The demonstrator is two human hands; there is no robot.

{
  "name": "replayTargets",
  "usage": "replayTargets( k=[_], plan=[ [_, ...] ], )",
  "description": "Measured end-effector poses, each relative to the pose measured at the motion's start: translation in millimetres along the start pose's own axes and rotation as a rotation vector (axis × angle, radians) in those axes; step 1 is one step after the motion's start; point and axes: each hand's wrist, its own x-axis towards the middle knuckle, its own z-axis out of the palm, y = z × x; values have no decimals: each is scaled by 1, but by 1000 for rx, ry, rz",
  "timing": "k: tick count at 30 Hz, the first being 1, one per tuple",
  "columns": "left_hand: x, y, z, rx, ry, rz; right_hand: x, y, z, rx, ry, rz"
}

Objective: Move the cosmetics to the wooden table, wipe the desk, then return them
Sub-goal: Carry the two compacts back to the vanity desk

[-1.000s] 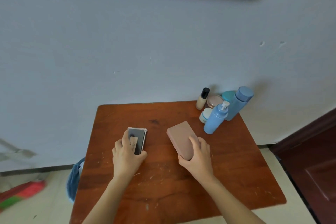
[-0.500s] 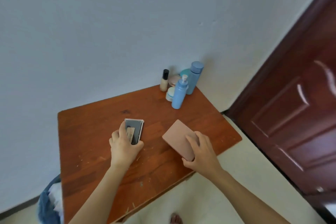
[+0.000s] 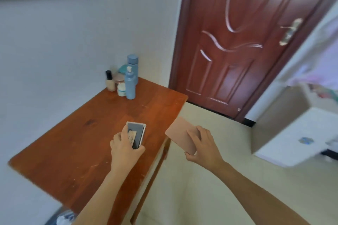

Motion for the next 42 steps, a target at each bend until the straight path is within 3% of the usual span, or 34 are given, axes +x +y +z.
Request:
replayTargets(
  k=[6, 13, 22, 31, 42],
  plan=[
    [-51, 75, 66, 13, -201, 281, -116, 55, -58, -79, 115, 257],
    [-169, 176, 152, 2, -358, 578, -290, 108, -147, -140, 239, 621],
    [-320, 258, 225, -47, -418, 672, -447, 151, -240, -184, 320, 832],
    [-354, 329, 282, -84, -433, 717, -477, 222, -270, -131, 327, 937],
    [-309, 467, 409, -132, -476, 743, -450, 392, -288, -192, 333, 955]
  ],
)
